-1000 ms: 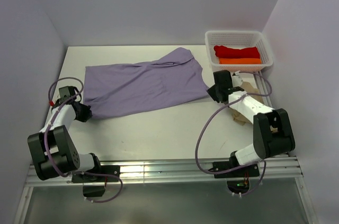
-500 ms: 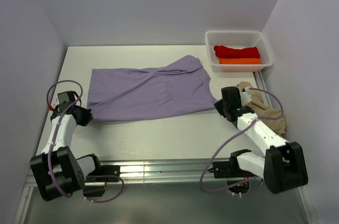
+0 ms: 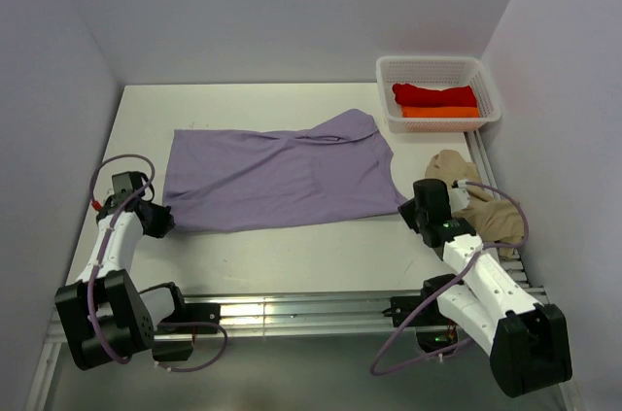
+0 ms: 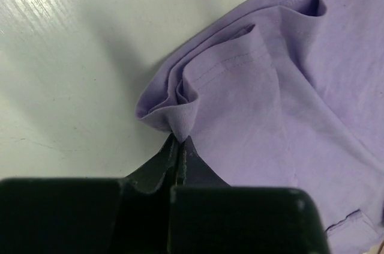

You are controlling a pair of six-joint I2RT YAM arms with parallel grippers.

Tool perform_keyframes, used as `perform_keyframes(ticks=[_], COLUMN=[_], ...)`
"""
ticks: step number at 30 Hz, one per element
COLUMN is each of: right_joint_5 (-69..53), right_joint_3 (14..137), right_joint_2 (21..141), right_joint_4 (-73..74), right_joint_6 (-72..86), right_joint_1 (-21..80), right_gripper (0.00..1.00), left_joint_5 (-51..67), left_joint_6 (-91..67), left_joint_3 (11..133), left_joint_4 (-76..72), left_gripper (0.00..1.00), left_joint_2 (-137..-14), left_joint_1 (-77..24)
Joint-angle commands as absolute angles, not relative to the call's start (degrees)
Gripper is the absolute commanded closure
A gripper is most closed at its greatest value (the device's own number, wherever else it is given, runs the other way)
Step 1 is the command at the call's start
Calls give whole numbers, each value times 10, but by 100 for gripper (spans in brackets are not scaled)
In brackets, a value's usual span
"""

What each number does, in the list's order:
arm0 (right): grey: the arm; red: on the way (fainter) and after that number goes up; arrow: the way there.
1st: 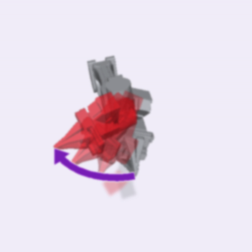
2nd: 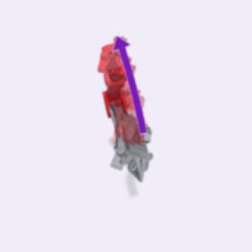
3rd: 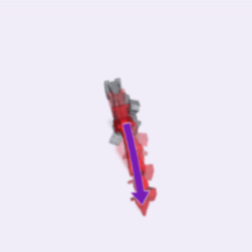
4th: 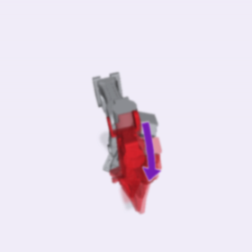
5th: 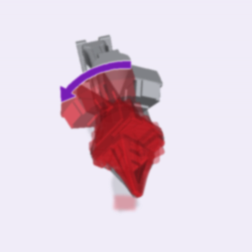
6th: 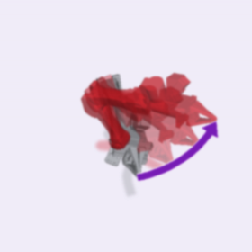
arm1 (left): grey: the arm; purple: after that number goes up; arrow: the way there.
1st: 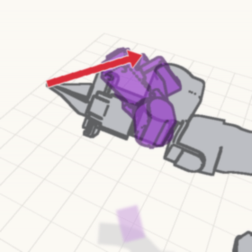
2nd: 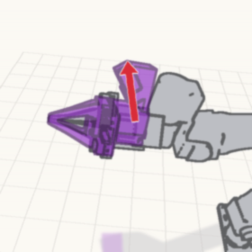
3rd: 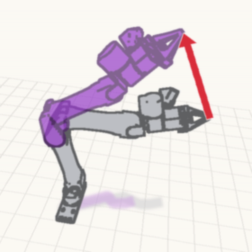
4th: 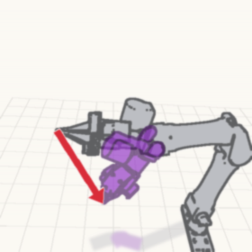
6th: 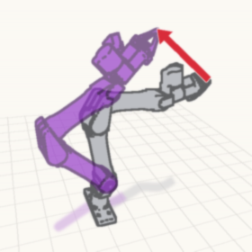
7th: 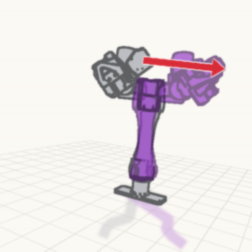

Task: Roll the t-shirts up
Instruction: Fold the tshirt

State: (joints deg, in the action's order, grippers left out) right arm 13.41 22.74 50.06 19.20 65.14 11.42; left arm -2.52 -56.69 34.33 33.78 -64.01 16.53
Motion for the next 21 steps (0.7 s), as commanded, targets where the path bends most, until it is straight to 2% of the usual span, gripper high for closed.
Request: perform_keyframes(ticks=[1,8,13,17,18,19,20,21], right_joint_5=[159,156,147,106,100,92,84,87], right_joint_3=[226,288,451,603,699,753,802,871], right_joint_2=[493,604,724,784,813,827,837,844], right_joint_4=[190,155,192,212,241,256,267,287], right_joint_6=[653,647,646,628,624,616,594,591], right_joint_1=[109,110,110,107,105,105,105,105], right_gripper=[100,100,100,100,100,100,100,100], left_joint_5=[-34,-20,-4,55,65,69,63,53], left_joint_6=[-573,-557,-547,-525,-521,-517,-511,-509], left_joint_3=[338,388,504,698,752,810,927,973], left_joint_4=[330,301,340,405,430,466,528,556], left_gripper=[100,100,100,100,100,100,100,100], left_joint_2=[-642,-716,-814,-885,-898,-925,-935,-940], left_joint_1=[164,165,176,197,203,211,213,214])
